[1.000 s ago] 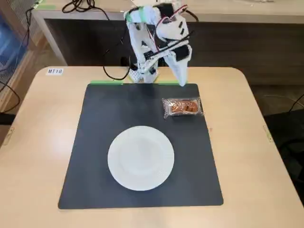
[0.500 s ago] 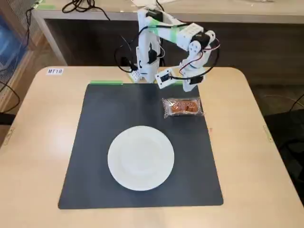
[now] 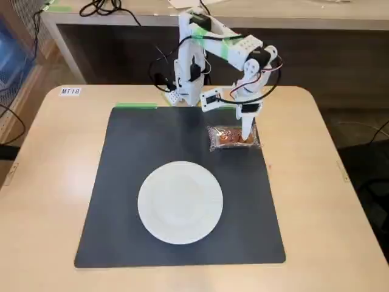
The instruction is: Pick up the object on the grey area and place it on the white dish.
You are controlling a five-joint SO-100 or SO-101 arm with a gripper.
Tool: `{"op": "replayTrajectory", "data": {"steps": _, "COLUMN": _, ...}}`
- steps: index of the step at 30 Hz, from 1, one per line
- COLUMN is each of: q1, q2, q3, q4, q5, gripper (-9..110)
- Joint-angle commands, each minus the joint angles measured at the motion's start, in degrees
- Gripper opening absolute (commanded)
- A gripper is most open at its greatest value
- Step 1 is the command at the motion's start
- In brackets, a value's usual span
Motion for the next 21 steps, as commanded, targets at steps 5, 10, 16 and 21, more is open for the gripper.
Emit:
{"op": "replayTrajectory", "data": {"steps": 5, "q1": -0.5, "q2": -0.8, "q3": 0.9, "q4": -1.4, "q5": 3.7, "gripper": 45}}
{"op": "replayTrajectory", "data": {"steps": 10, "q1": -0.4, "q2": -4.7, "q3": 2.2, "q4": -4.2, "q5": 5.0, "gripper": 44}}
{"op": "replayTrajectory", "data": {"steps": 16, "q1": 0.0, "q2": -6.5, "q3": 7.4, "q4": -12.2, "q5": 5.3, "gripper": 42}}
{"op": "replayTrajectory", "data": {"steps": 21, "q1": 1.6, "q2": -7.7, "q3": 10.5, "q4": -17.4, "q5": 3.4, "gripper": 39}}
